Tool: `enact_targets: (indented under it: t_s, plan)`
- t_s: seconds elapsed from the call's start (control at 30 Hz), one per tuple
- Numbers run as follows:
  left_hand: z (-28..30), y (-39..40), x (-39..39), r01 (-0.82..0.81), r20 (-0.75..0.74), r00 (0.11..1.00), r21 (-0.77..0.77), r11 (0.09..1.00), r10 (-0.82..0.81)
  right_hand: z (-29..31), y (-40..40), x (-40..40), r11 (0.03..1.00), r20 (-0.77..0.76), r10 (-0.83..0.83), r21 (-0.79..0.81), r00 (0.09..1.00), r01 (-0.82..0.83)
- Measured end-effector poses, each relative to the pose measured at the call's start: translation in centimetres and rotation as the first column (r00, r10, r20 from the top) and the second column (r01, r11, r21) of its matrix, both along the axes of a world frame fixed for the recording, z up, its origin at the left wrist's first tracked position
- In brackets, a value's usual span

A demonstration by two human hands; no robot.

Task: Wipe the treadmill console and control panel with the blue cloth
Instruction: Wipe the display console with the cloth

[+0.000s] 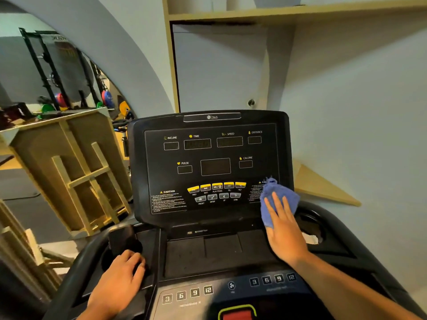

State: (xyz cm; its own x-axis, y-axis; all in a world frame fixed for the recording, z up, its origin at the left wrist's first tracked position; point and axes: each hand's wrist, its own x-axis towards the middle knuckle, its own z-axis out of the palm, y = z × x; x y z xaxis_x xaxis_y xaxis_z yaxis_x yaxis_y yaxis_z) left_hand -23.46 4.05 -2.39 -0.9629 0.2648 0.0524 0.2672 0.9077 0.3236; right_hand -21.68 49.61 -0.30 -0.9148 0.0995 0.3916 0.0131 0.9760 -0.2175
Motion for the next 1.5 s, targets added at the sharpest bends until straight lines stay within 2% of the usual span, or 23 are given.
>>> enact_targets:
  t_s: [0.13, 0.23, 0.33, 0.43, 0.57, 0.63, 0.7, 0.87, 1.0, 1.03, 1.07, 1.13, 1.2, 1.27, 1.33, 1.43, 1.5]
  plan:
    - [-0.6, -0.2, -0.8, -0.013, -0.036, 0.999, 0.004, 1.000, 0.013, 1.9, 1.0, -2.0, 0.999, -0.079, -0.031, 0.030, 0.996, 0.033]
    - [-1.3, -0.2, -1.3, -0.005, -0.023, 1.000, -0.003, 1.000, 0.005, 7.8, 2.1, -7.1, 0.993, -0.199, -0.118, -0.012, 0.973, 0.118]
    - [-1.5, -0.6, -1.8, -0.003, -0.038, 0.999, 0.004, 1.000, 0.003, 13.2, 2.5, -11.1, 0.983, -0.224, -0.179, -0.087, 0.958, 0.164]
    - [-1.6, -0.8, -1.9, -0.008, -0.023, 1.000, -0.004, 1.000, 0.008, 11.6, 1.5, -10.8, 0.985, -0.276, -0.168, -0.020, 0.946, 0.169]
    - [-1.5, -0.1, -1.4, -0.002, -0.010, 1.000, -0.021, 1.000, 0.001, 3.9, -1.0, -5.8, 0.984, -0.157, 0.001, 0.176, 0.988, 0.027]
    - [-1.3, 0.3, -1.6, 0.004, -0.020, 1.000, -0.022, 1.000, -0.004, 4.0, -0.4, -6.2, 0.974, -0.165, 0.045, 0.225, 0.985, -0.007]
    - [-1.4, 0.2, -1.8, -0.017, 0.008, 1.000, -0.015, 1.000, 0.017, 6.8, 0.4, -8.9, 0.968, -0.193, 0.059, 0.252, 0.979, -0.009]
    - [-0.7, 0.4, -2.3, -0.058, 0.023, 0.998, -0.024, 0.998, 0.058, 15.0, 0.4, -14.8, 0.988, -0.307, -0.134, 0.038, 0.942, 0.152]
    - [-0.3, 0.6, -2.2, -0.033, 0.041, 0.999, -0.063, 0.997, 0.035, 12.2, -2.3, -12.8, 0.969, -0.316, -0.238, -0.149, 0.918, 0.199]
    - [-0.2, 0.6, -2.2, -0.028, 0.042, 0.999, -0.052, 0.998, 0.030, 10.6, -3.7, -11.8, 0.972, -0.300, -0.224, -0.141, 0.927, 0.189]
    - [-0.1, 0.7, -2.1, -0.014, 0.043, 0.999, -0.045, 0.999, 0.016, 8.9, -5.2, -10.8, 0.986, -0.278, -0.169, -0.063, 0.946, 0.157]
    - [-0.2, 0.8, -2.1, 0.002, 0.050, 0.999, -0.039, 0.999, 0.000, 7.4, -7.2, -10.4, 0.982, -0.234, 0.031, 0.189, 0.972, 0.014]
    - [-0.1, 0.7, -2.2, -0.017, 0.063, 0.998, -0.024, 1.000, 0.019, 9.2, -7.6, -12.2, 0.926, -0.209, 0.204, 0.360, 0.956, -0.118]
    - [0.4, 0.7, -2.2, -0.022, 0.073, 0.997, -0.018, 1.000, 0.023, 12.6, -7.6, -14.6, 0.885, -0.196, 0.273, 0.436, 0.942, -0.166]
    - [0.6, 0.7, -2.3, -0.012, 0.070, 0.997, -0.028, 1.000, 0.014, 15.4, -6.9, -16.0, 0.905, -0.214, 0.239, 0.401, 0.947, -0.138]
    - [0.6, 0.9, -2.2, 0.007, 0.053, 0.999, -0.062, 0.998, -0.003, 15.8, -4.3, -15.7, 0.989, -0.272, 0.054, 0.145, 0.961, -0.015]
    - [0.5, 1.0, -2.2, 0.012, 0.039, 0.999, -0.053, 0.999, -0.009, 14.1, -2.3, -14.3, 0.996, -0.296, -0.090, -0.008, 0.951, 0.092]
